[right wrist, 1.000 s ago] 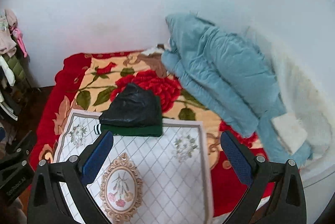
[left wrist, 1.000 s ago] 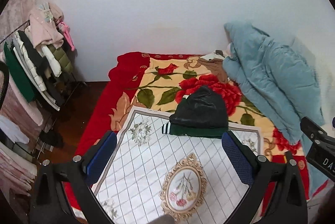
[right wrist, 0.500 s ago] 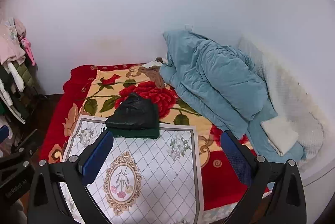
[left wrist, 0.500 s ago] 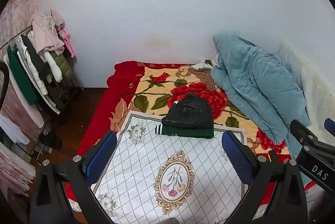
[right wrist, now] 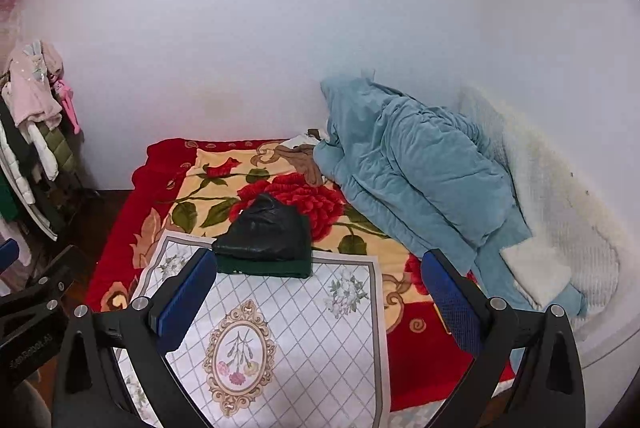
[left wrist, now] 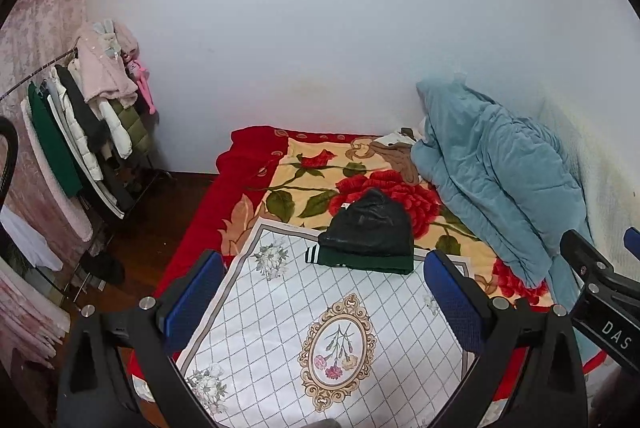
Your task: Fold large clothes
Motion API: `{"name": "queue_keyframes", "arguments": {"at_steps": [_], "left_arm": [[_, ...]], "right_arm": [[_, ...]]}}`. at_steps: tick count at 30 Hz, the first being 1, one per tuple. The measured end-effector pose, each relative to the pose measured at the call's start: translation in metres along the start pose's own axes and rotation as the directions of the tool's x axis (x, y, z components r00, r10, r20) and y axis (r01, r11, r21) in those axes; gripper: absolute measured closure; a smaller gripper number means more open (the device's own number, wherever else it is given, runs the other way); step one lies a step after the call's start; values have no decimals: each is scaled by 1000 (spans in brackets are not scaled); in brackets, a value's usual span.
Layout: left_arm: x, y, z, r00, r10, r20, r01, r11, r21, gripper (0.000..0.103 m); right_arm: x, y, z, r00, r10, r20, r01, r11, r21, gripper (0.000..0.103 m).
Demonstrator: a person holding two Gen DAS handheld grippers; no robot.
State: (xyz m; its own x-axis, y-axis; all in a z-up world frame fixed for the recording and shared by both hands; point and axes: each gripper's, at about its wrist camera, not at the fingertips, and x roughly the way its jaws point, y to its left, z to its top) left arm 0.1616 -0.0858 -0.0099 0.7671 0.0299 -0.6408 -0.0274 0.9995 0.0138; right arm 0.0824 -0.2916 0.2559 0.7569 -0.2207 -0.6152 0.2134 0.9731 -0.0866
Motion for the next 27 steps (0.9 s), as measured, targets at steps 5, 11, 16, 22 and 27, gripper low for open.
{"name": "queue_keyframes", "arguments": {"at_steps": [5,11,16,22,27], "left_arm": [[-3,2,-2,1000,2,8,-1,1000,-6,1],[-3,3,-1,1000,1,9,-1,1000,-7,1],[-6,4,-2,1000,5,13,-5,1000,-5,1],[-10,8,-2,1000,4,18,-4,1000,-4,1],[-12,9,-3,1000,5,22,-5,1000,-5,1]], "right_arm": [[-4,1,-1,1000,3,3,-3,1000,0,0],[-7,3,-2,1000,2,5,-2,1000,-8,0],[-8,3,-3,1000,12,2,-12,1000,-11,0],[-11,2,-3,1000,18,6,-18,1000,-11,0],[-12,1,-3,1000,19,10,-19,1000,-10,0]]}}
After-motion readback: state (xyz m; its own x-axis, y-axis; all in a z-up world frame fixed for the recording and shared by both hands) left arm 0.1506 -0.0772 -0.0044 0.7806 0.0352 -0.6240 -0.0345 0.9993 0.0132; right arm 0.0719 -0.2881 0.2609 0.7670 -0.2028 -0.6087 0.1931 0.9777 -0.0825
